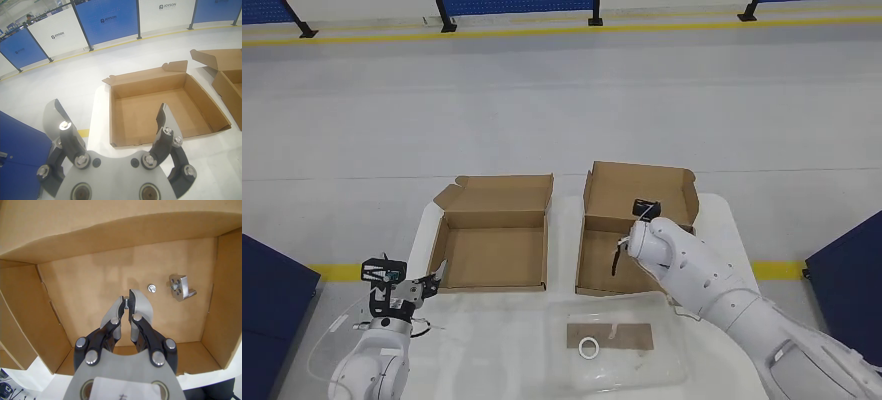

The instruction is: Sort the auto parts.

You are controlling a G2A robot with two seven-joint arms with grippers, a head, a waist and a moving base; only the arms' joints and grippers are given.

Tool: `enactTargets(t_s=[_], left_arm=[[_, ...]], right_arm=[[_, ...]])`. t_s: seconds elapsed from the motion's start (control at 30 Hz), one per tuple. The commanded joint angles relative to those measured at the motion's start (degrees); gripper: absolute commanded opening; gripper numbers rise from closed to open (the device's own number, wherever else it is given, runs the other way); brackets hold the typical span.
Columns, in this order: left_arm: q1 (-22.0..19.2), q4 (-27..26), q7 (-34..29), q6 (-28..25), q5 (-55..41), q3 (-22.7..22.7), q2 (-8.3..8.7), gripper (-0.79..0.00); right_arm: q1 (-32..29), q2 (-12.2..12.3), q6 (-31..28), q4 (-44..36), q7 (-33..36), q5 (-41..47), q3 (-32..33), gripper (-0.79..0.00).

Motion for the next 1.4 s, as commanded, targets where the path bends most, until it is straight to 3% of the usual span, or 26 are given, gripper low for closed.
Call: enactTargets(t_s=[0.0,0.6,1.3,1.37], left_arm=[[0.0,0.0,0.0,0.0,0.0,0.0,0.0,0.0],[0.0,0.0,0.0,0.0,0.0,0.0,0.0,0.0],[0.0,0.0,0.0,0.0,0.0,0.0,0.0,0.0],[0.0,0.0,0.0,0.0,0.0,0.0,0.0,0.0]], right_arm=[[0.22,-0.63,-0.29,1.51,-0.68,0.6,0.02,-0.785],[1.8,-4.49,-2.63,9.55,-3.11,2.1,0.36,-0.785],[2.26,-6.6,-4.18,13.15,-2.57,0.44,1.59,-0.785],[2.2,-6.69,-4.17,13.09,-2.52,0.15,1.77,-0.727]])
